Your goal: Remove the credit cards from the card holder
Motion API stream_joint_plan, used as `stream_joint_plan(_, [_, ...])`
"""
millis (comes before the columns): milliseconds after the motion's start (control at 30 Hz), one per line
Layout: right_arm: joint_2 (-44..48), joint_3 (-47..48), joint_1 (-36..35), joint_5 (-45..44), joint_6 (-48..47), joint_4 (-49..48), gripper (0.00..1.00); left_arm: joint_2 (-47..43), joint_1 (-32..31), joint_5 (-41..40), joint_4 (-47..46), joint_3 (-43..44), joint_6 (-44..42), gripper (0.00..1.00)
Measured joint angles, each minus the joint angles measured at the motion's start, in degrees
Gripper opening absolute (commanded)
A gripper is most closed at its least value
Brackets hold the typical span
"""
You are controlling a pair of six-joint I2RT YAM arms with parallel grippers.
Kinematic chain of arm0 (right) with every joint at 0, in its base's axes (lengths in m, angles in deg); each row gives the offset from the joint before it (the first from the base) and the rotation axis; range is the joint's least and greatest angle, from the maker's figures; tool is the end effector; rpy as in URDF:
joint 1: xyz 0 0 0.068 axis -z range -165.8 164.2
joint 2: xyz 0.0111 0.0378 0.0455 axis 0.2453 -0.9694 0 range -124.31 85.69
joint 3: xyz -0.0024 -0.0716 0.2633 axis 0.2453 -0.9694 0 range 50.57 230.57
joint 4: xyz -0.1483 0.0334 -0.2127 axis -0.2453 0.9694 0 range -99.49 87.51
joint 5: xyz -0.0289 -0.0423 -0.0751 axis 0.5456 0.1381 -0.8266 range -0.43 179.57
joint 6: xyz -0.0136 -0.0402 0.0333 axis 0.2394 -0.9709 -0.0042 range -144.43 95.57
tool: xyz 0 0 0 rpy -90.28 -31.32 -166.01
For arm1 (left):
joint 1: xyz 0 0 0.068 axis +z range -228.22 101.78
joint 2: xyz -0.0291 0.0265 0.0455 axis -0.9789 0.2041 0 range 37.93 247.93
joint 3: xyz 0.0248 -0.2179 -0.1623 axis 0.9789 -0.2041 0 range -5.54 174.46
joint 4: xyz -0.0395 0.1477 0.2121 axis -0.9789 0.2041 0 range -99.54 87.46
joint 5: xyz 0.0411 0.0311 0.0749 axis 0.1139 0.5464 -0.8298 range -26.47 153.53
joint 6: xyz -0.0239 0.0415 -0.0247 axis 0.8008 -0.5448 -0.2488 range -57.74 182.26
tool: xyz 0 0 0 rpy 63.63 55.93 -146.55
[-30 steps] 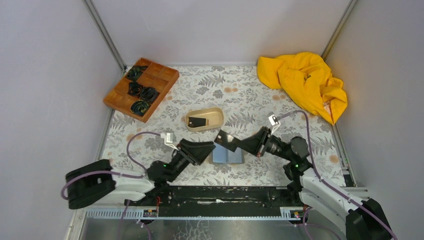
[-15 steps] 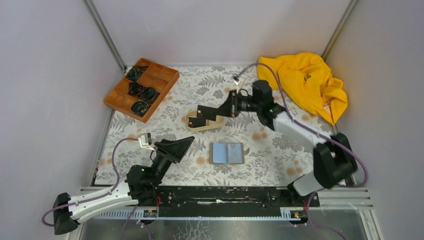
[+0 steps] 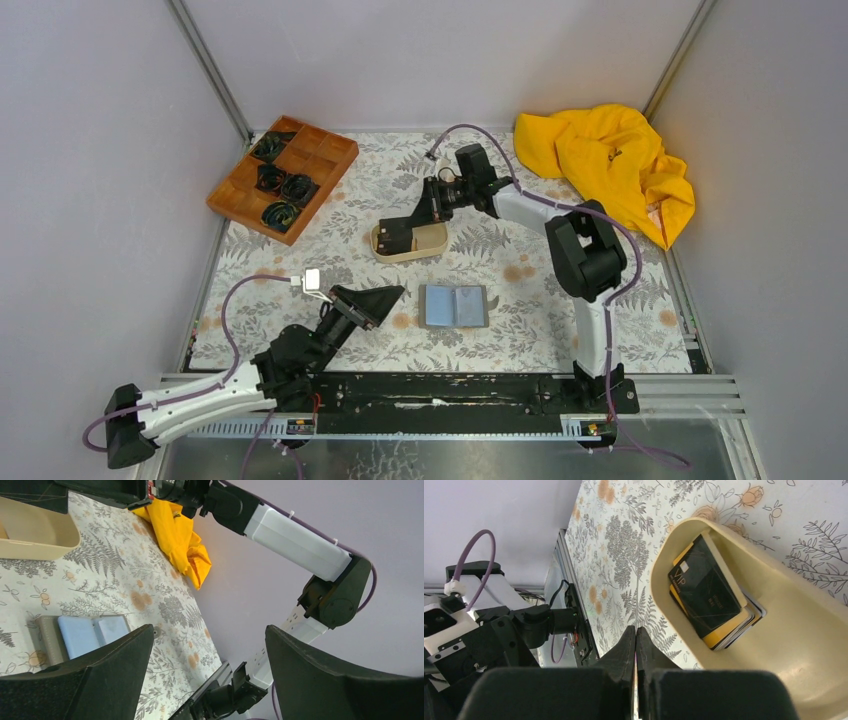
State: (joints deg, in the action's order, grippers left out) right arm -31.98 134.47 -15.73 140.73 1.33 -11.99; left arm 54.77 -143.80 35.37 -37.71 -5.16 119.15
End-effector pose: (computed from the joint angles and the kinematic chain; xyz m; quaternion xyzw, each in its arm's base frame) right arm 0.3865 0.2545 0.2110 -0.2402 0.7779 0.5393 0.2153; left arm 0.0660 -0.1045 0.1995 -0.1417 0.6249 -0.5854 0.4966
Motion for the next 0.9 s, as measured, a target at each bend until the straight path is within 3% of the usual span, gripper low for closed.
stream_joint_plan(367, [-12.37, 13.73, 0.52, 0.85, -4.17, 9.97, 0.00, -4.55, 0.00, -3.69, 6.82, 0.00, 0.63, 0.86])
stream_joint_plan(900, [-15.54, 15.37, 1.22, 1.03, -5.42, 12.31, 0.00, -15.69, 0.00, -6.64, 20.31, 0.00, 0.11, 0.86])
